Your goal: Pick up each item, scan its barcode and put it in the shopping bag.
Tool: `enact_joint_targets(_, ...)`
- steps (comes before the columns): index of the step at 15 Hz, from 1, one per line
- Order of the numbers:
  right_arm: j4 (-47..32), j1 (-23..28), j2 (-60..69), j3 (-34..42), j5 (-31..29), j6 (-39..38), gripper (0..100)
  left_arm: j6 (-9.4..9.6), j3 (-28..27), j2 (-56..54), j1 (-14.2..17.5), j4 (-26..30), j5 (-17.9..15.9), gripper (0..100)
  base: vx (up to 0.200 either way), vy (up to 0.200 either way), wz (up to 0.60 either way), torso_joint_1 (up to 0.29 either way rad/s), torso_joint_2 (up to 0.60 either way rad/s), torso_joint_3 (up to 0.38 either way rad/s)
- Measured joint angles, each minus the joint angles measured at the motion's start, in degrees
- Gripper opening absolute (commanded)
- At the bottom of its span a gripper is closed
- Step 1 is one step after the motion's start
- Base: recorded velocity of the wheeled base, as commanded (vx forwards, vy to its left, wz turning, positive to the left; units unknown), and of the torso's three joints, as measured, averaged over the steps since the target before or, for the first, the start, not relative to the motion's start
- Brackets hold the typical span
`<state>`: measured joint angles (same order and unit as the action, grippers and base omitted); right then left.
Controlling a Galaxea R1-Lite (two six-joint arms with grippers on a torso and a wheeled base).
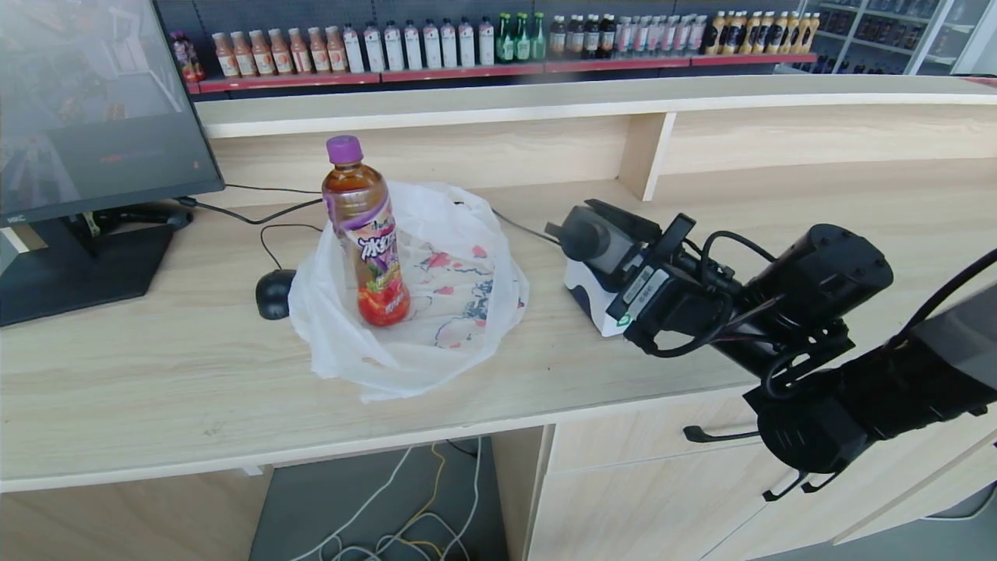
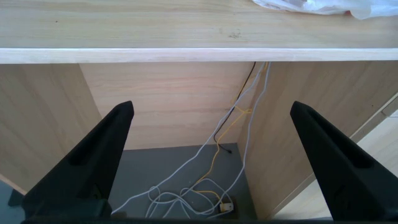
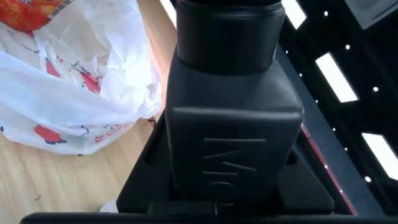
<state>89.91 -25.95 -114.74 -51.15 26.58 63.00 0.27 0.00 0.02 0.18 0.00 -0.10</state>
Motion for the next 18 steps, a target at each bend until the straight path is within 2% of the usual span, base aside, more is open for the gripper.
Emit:
enact_joint_targets(3,0.0,1.5,-2.2,-2.5,4.1,2.4,0,0.0,0.0,0.0,0.0,0.0,0.0,100,0.0,0.0,0.0,0.0,0.0,0.0)
enact_joint_targets(6,0.0,2.6,-3.8,-2.6,5.6,3.0,0,0.0,0.0,0.0,0.0,0.0,0.0,100,0.0,0.0,0.0,0.0,0.0,0.0)
enact_joint_targets(18,0.1,3.4,-5.1,-0.9,5.6,3.1,0,-0.02,0.0,0.0,0.0,0.0,0.0,100,0.0,0.0,0.0,0.0,0.0,0.0)
